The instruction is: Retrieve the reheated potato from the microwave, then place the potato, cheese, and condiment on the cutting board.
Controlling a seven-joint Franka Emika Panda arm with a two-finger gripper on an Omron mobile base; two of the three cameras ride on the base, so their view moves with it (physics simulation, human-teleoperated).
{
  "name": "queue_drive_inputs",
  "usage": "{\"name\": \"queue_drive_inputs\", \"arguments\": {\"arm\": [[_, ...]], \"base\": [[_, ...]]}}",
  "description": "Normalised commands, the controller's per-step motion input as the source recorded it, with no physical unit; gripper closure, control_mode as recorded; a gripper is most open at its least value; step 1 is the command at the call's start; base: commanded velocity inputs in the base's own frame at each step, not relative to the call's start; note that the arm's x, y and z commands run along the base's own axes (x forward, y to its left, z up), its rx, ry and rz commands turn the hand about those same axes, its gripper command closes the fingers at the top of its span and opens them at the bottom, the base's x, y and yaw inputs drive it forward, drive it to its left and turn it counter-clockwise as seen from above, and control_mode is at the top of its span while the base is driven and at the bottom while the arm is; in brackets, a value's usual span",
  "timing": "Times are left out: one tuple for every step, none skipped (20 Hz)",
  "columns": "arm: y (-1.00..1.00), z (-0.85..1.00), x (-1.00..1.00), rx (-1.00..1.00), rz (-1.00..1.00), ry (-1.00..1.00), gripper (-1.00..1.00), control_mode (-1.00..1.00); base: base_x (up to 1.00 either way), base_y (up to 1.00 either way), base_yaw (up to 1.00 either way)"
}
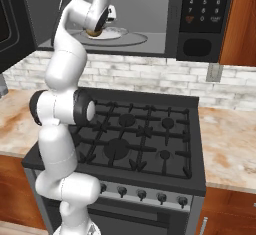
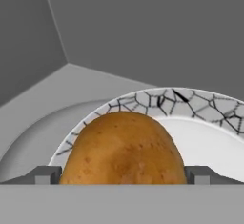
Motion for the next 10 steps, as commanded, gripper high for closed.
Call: {"name": "queue_drive_inputs", "arguments": {"arm": [[0.33, -0.58, 0.02, 0.0, 0.0, 0.08, 1.0, -1.0], [0.29, -0.55, 0.0, 0.0, 0.0, 0.06, 1.0, -1.0], [0.2, -0.46, 0.0, 0.0, 0.0, 0.0, 1.0, -1.0], [0.13, -0.35, -0.09, 0.0, 0.0, 0.0, 1.0, -1.0], [0.12, -0.24, -0.2, 0.0, 0.0, 0.0, 1.0, -1.0], [0.11, -0.12, -0.24, 0.0, 0.0, 0.0, 1.0, -1.0], [0.08, -0.03, -0.24, 0.01, 0.0, 0.0, 1.0, -1.0], [0.07, 0.0, -0.17, 0.01, 0.0, -0.03, 1.0, -1.0], [0.02, 0.06, -0.18, 0.0, 0.0, -0.08, 1.0, -1.0], [0.0, 0.17, -0.18, 0.0, 0.0, -0.12, 1.0, -1.0]], "base": [[0.0, 0.0, 0.0], [0.0, 0.0, 0.0], [0.0, 0.0, 0.0], [0.0, 0.0, 0.0], [0.0, 0.0, 0.0], [0.0, 0.0, 0.0], [0.0, 0.0, 0.0], [0.0, 0.0, 0.0], [0.0, 0.0, 0.0], [0.0, 0.0, 0.0]]}}
